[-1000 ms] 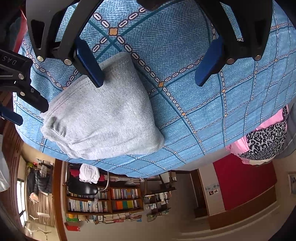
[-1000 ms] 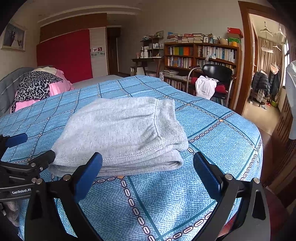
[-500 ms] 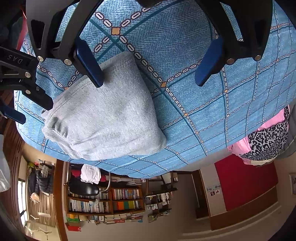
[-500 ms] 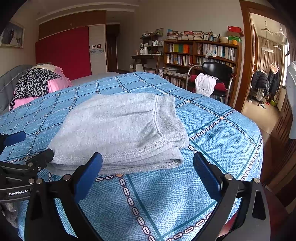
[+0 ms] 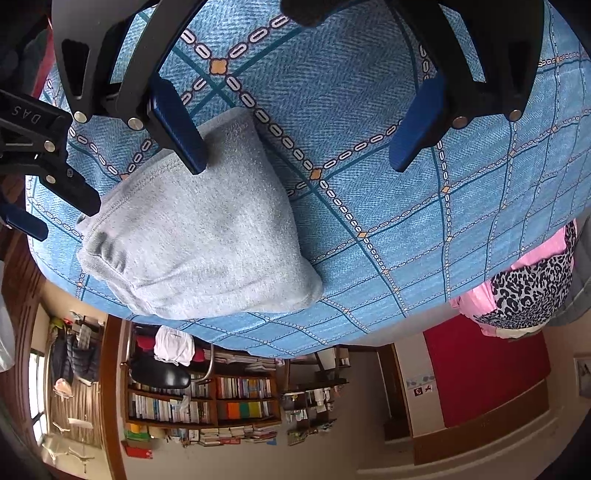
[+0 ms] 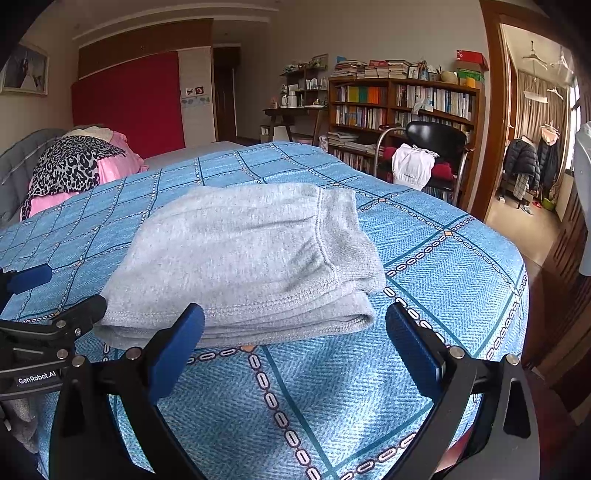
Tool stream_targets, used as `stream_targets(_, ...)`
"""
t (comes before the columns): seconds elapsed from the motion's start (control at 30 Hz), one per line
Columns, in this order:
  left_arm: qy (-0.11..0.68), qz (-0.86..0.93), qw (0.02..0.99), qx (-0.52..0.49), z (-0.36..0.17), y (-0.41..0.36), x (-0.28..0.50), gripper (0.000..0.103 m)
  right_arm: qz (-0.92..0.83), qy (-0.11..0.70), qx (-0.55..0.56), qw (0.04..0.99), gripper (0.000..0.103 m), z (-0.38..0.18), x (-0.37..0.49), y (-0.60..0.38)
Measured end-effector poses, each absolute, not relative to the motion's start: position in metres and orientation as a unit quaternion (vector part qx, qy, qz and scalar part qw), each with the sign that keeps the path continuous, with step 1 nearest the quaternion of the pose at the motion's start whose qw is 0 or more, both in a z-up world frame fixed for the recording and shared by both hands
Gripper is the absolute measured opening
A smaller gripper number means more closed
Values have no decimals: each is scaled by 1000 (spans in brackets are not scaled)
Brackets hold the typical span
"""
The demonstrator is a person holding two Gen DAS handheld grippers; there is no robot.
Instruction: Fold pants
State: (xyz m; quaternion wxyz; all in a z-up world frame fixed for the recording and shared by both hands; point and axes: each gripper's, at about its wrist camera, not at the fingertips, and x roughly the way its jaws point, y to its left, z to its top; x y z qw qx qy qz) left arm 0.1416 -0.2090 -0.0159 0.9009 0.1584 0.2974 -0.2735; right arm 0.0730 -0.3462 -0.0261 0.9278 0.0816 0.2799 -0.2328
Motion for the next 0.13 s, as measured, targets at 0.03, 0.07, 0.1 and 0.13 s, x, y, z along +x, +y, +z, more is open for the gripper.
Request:
stream_targets(0.03,299,-273,901,156,-16,-207,143,98,-232,281,81,928,100,-27,74,-344)
stream_targets(0.07,300,-271,902,154,-16,-205,144,98,-231,281,81,928,100,-28,75,-343)
stream_targets(0.1,300,-268,902,153,-15,-203,144,98,-230,282,81,928,100,-29,75,-341)
stream_targets(0.13,301,-266,903,153,-15,-200,145,98,-229,283,81,928,100,-29,76,-339)
